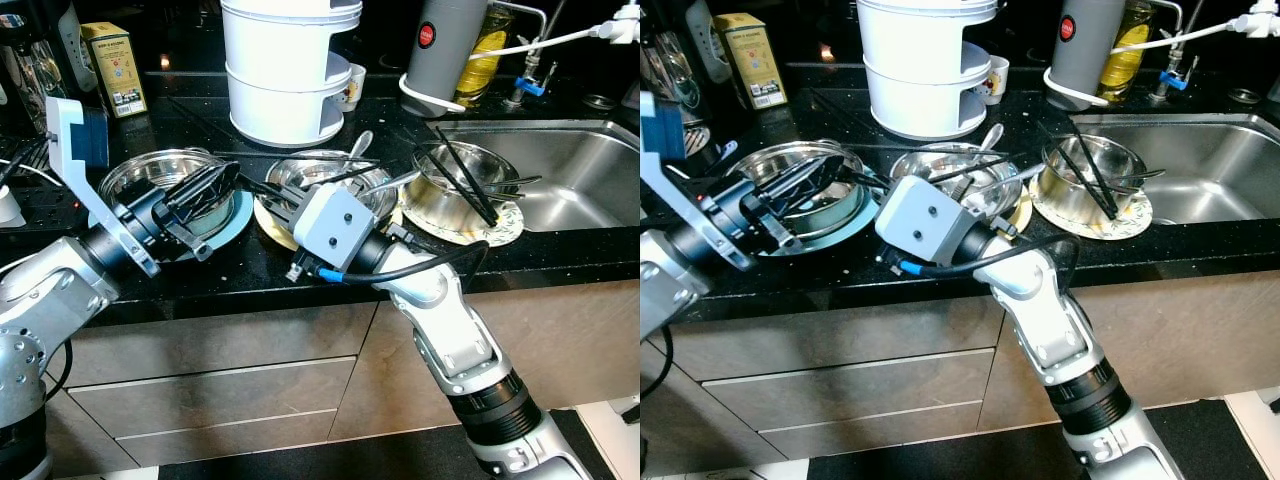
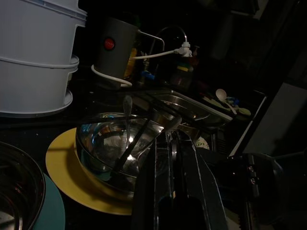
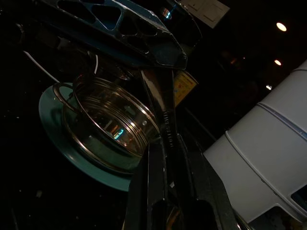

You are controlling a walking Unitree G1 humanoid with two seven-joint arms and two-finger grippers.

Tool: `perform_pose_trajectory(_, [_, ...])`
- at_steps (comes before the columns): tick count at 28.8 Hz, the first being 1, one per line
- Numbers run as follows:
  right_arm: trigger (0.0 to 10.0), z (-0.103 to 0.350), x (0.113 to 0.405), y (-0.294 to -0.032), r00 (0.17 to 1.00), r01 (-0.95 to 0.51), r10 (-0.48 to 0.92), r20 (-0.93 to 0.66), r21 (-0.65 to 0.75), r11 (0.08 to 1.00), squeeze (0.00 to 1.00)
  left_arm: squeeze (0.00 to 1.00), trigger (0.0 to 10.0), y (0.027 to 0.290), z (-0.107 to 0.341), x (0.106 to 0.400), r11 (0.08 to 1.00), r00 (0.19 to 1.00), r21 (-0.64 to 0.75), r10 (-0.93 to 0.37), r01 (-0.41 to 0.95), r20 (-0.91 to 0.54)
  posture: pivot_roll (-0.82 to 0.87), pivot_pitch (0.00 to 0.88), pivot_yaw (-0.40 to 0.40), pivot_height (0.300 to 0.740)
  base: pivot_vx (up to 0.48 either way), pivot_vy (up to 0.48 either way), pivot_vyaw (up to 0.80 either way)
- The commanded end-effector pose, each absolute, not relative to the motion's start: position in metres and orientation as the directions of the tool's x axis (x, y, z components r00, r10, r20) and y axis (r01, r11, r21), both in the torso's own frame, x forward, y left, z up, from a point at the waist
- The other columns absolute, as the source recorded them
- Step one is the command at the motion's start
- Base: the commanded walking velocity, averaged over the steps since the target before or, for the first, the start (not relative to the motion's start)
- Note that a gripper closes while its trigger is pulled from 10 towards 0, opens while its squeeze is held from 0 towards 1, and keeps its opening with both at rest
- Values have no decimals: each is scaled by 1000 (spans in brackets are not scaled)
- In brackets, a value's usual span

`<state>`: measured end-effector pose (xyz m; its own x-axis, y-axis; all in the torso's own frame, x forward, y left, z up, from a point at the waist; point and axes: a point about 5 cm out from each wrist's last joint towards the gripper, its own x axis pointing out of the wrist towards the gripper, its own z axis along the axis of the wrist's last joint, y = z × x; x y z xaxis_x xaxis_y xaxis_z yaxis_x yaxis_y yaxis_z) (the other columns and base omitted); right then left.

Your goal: Kitchen organization

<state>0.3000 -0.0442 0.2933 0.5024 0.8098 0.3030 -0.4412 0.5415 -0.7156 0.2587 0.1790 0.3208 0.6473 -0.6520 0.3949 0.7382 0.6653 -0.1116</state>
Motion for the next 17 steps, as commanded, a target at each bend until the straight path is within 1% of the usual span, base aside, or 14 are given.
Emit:
perform_pose_trajectory(1, [0, 297, 301, -47, 503, -444, 804, 318, -703, 555, 0, 0, 0, 178, 322, 256, 662, 639, -97, -659, 743, 396, -40, 130, -54, 740, 0, 0, 0])
perform_pose_trajectory(3, [0, 298, 302, -48, 505, -437, 800, 324, -703, 561, 0, 0, 0, 180, 325, 257, 678, 645, -93, -636, 729, 423, -40, 130, -54, 740, 0, 0, 0])
perform_pose_trajectory(4, [0, 298, 302, -49, 507, -433, 797, 327, -704, 564, 0, 467, 4078, 181, 326, 258, 690, 655, -102, -615, 717, 439, -40, 130, -54, 740, 0, 0, 0])
perform_pose_trajectory(5, [0, 300, 303, -50, 508, -426, 792, 338, -701, 572, 0, 1000, 10000, 183, 329, 260, 695, 658, -116, -595, 709, 461, -40, 130, -54, 740, 0, 0, 0])
perform_pose_trajectory(10, [0, 304, 304, -53, 512, -410, 777, 367, -690, 596, 0, 1000, 10000, 185, 333, 261, 694, 653, -130, -573, 708, 495, -40, 130, -54, 740, 0, 0, 0])
perform_pose_trajectory(11, [0, 309, 304, -56, 512, -398, 757, 405, -669, 627, 0, 976, 10000, 189, 340, 262, 705, 650, -133, -541, 696, 535, -43, 131, -52, 740, 0, 0, 0])
perform_pose_trajectory(12, [0, 313, 304, -58, 510, -392, 735, 446, -640, 661, 0, 976, 10000, 194, 346, 262, 712, 642, -141, -507, 688, 575, -43, 131, -52, 740, 0, 0, 0])
perform_pose_trajectory(13, [0, 317, 304, -61, 509, -388, 717, 477, -616, 686, 0, 0, 10000, 197, 351, 261, 713, 635, -151, -484, 685, 602, -43, 133, -51, 740, 0, 0, 0])
perform_pose_trajectory(14, [0, 321, 304, -63, 508, -386, 701, 500, -596, 704, 0, 0, 10000, 199, 354, 260, 704, 626, -163, -471, 691, 621, -43, 133, -51, 740, 0, 0, 0])
perform_pose_trajectory(15, [0, 321, 304, -63, 508, -386, 701, 500, -596, 704, 0, 0, 10000, 199, 354, 260, 704, 626, -163, -471, 691, 621, -43, 133, -51, 740, 0, 0, 0])
perform_pose_trajectory(17, [0, 329, 304, -68, 504, -376, 660, 557, -547, 748, 0, 0, 10000, 202, 359, 258, 681, 602, -181, -453, 710, 658, -43, 133, -51, 740, 0, 0, 0])
